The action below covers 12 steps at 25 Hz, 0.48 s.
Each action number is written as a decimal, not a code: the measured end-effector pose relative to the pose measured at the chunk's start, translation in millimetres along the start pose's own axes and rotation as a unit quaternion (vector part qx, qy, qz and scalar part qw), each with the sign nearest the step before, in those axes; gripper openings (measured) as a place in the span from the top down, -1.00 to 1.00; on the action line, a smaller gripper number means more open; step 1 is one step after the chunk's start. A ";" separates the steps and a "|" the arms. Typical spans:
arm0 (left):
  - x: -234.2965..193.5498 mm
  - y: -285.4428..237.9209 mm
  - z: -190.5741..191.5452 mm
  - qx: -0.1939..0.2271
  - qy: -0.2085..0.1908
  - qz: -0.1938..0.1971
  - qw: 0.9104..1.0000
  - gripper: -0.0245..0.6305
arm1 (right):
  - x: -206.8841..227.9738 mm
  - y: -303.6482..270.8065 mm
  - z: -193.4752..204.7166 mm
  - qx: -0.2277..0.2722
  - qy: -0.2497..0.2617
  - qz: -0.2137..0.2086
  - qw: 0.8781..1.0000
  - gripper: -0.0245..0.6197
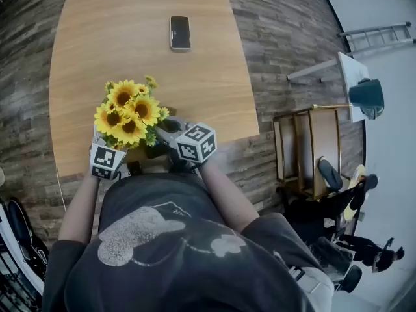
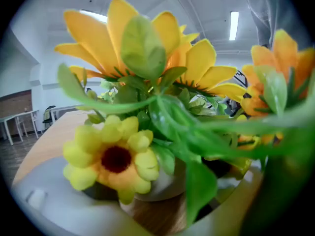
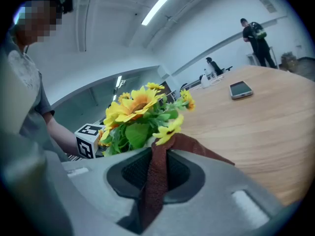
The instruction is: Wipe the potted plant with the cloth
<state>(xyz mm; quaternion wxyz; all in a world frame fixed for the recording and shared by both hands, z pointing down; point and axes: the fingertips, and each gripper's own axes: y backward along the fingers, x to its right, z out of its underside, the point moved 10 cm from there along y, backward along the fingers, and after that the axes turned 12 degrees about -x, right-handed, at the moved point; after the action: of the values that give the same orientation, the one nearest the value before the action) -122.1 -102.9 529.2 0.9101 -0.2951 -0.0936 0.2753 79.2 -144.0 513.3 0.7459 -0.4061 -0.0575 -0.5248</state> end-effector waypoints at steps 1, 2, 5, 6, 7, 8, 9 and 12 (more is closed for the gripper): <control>-4.4 1.5 0.9 0.001 -0.011 0.016 1.000 -0.61 | 0.9 3.4 1.4 0.009 -0.014 0.007 1.000 0.79; -8.2 2.9 1.7 0.001 -0.023 0.031 0.999 -0.61 | 1.8 6.7 3.2 0.016 -0.025 0.013 0.999 0.79; -17.1 4.4 2.5 -0.002 -0.054 0.073 0.996 -0.61 | 4.4 16.5 9.6 0.032 -0.049 0.036 0.998 0.79; -20.1 3.9 2.1 -0.004 -0.063 0.085 0.994 -0.61 | 5.1 19.2 10.9 0.036 -0.054 0.044 0.997 0.79; -23.4 3.3 1.5 -0.005 -0.072 0.097 0.993 -0.61 | 5.6 21.3 11.4 0.040 -0.058 0.052 0.996 0.79; -27.0 2.9 0.9 -0.007 -0.082 0.109 0.991 -0.61 | 5.7 22.8 11.4 0.044 -0.061 0.059 0.995 0.79; -30.5 3.1 0.6 -0.010 -0.092 0.122 0.988 -0.61 | 5.2 23.6 11.4 0.047 -0.064 0.064 0.995 0.79; -36.5 4.8 -0.6 -0.016 -0.124 0.159 0.979 -0.61 | 2.3 25.2 12.8 0.053 -0.069 0.074 0.993 0.79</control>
<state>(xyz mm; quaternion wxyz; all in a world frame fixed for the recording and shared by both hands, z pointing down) -154.3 -120.3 525.6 0.8311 -0.2846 -0.1617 0.4497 105.5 -134.2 509.2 0.7972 -0.4044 -0.1070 -0.4353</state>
